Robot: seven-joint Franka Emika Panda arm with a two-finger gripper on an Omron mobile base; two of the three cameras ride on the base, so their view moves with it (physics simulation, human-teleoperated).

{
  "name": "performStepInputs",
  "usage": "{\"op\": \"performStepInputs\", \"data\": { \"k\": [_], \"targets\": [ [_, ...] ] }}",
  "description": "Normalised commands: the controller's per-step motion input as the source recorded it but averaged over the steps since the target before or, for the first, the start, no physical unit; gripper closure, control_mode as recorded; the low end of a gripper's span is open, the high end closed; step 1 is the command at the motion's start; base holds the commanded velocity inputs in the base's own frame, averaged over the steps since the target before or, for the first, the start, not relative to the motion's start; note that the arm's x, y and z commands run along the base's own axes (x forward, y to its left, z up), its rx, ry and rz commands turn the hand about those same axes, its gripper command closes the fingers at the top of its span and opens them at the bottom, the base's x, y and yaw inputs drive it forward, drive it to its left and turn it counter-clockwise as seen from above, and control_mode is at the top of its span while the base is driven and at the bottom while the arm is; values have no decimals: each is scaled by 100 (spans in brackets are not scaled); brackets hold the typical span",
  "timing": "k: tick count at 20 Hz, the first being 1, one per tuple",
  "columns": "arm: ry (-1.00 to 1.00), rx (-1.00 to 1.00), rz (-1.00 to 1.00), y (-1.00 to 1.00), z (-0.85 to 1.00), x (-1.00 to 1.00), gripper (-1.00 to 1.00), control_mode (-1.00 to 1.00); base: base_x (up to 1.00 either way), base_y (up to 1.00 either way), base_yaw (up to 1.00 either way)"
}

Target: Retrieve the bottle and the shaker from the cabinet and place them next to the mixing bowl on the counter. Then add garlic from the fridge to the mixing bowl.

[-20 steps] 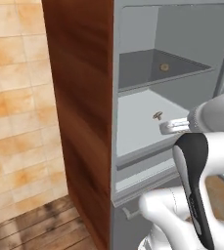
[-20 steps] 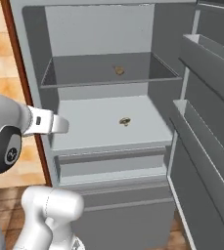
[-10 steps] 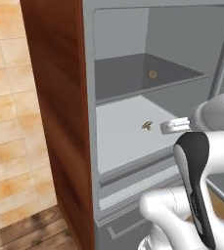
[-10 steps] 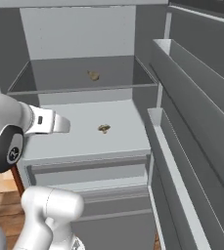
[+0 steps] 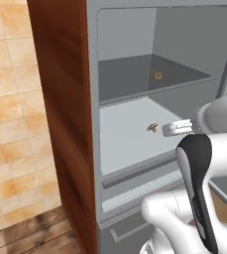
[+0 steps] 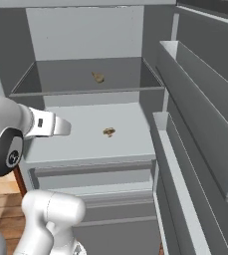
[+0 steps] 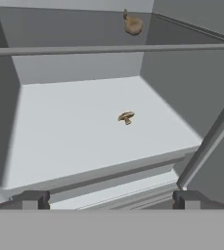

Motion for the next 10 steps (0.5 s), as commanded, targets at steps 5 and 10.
{"op": "performStepInputs", "data": {
  "k": [5,10],
  "targets": [
    [0,0,0,0,0,0,-100,100,0,0,0],
    [0,0,0,0,0,0,-100,100,-18,-4,0]
  ]
}}
